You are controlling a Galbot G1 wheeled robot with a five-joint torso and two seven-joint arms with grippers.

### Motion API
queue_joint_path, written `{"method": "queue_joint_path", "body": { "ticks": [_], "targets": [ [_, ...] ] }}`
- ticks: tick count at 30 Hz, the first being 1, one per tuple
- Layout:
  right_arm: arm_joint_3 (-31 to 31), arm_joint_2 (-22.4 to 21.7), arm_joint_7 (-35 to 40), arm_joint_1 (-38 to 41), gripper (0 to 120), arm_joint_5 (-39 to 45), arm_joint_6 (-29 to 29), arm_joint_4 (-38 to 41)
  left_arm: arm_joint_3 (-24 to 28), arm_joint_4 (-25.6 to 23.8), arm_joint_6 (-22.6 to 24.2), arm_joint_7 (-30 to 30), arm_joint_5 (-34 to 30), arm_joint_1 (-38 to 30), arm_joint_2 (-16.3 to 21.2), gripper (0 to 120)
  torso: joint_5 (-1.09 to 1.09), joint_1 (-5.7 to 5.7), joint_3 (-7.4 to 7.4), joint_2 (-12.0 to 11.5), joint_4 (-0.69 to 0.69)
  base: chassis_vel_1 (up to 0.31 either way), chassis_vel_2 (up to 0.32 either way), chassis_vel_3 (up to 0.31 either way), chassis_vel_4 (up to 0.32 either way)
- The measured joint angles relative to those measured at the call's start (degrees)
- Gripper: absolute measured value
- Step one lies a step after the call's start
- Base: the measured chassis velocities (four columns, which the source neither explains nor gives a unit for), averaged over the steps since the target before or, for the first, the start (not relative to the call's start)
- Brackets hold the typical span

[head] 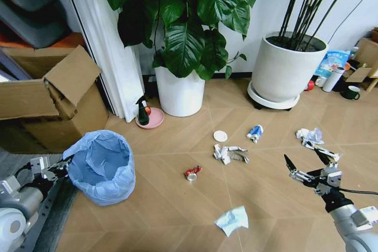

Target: Pick up the trash bin and place the garbage on the floor into it.

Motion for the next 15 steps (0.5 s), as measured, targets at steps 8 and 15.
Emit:
{"method": "queue_joint_path", "body": {
  "ticks": [8, 15],
  "targets": [
    [-8.9, -2.1, 0.3, 2.1, 100, -0.5, -4.2, -4.4, 0.0, -1.5, 0.4, -0.4, 0.4, 1.9, 1.5, 0, -0.01, -0.01, -0.01, 0.0, 0.01, -0.003, -0.001, -0.002, 0.006],
    [-17.3, -11.0, 0.0, 3.1, 100, 2.6, -8.9, -8.2, -2.0, -2.5, 0.5, -0.2, 0.4, 5.0, 4.9, 0, -0.03, -0.01, -0.01, 0.0, 0.02, 0.000, 0.000, 0.000, 0.000]
  ]
}}
